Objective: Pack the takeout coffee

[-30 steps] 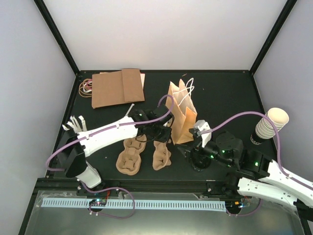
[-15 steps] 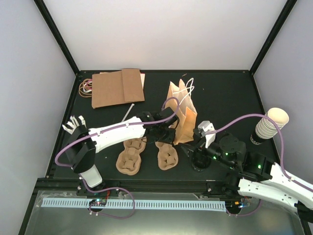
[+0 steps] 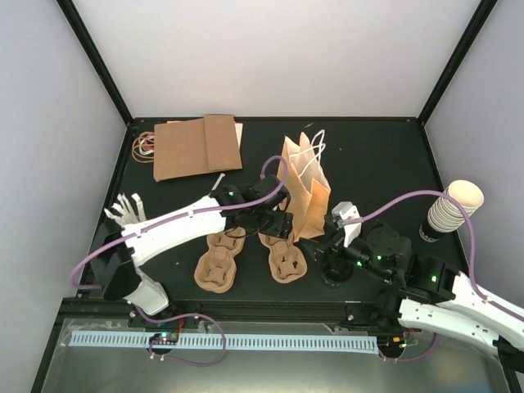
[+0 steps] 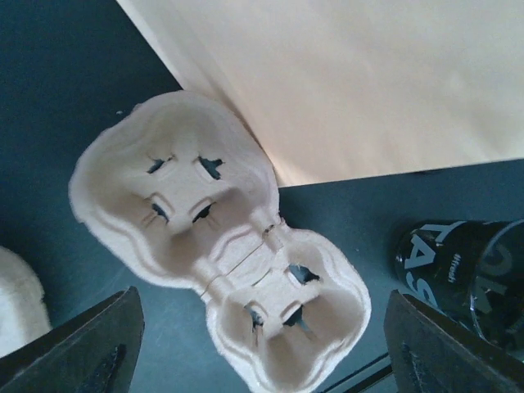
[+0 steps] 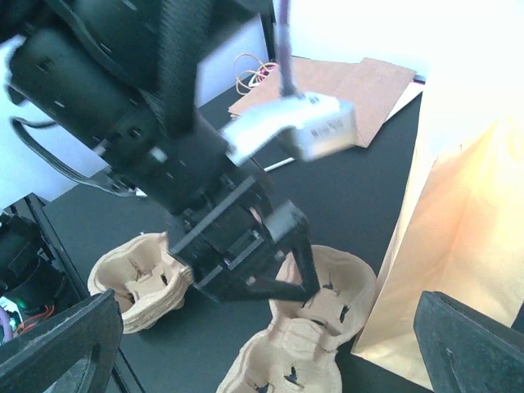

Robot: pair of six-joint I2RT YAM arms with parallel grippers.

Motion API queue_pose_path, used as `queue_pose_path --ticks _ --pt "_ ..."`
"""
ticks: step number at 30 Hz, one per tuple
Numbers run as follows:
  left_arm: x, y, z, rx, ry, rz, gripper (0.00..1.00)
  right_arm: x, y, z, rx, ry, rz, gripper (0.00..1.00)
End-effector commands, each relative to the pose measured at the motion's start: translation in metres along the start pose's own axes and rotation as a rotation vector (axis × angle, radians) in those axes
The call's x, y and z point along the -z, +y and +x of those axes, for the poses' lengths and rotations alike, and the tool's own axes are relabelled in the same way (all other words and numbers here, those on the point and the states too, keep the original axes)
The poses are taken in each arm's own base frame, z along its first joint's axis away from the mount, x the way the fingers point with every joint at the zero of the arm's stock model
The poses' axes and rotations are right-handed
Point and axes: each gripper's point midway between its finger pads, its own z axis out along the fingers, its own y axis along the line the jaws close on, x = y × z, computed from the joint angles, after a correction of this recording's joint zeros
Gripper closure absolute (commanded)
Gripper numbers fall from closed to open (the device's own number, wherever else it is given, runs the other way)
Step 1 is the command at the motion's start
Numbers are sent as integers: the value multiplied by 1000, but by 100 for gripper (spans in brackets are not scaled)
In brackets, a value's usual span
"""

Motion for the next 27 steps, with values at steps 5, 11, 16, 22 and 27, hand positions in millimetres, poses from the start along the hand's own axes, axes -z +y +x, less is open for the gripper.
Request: queue_pose_path --ticks 5,11,16,22,27 --pt "69 23 -12 -16 -129 -68 6 -2 -6 1 -17 -19 30 0" --pt "82 53 9 3 -119 -111 13 -4 -9 10 -28 -14 38 0" --pt "69 77 39 10 -56 -126 28 -5 -10 17 -45 -13 34 0" --pt "43 61 78 2 100 30 73 -7 -13 19 -50 -15 45 0" --pt "28 42 95 10 146 191 98 -6 -14 18 -51 -21 53 0"
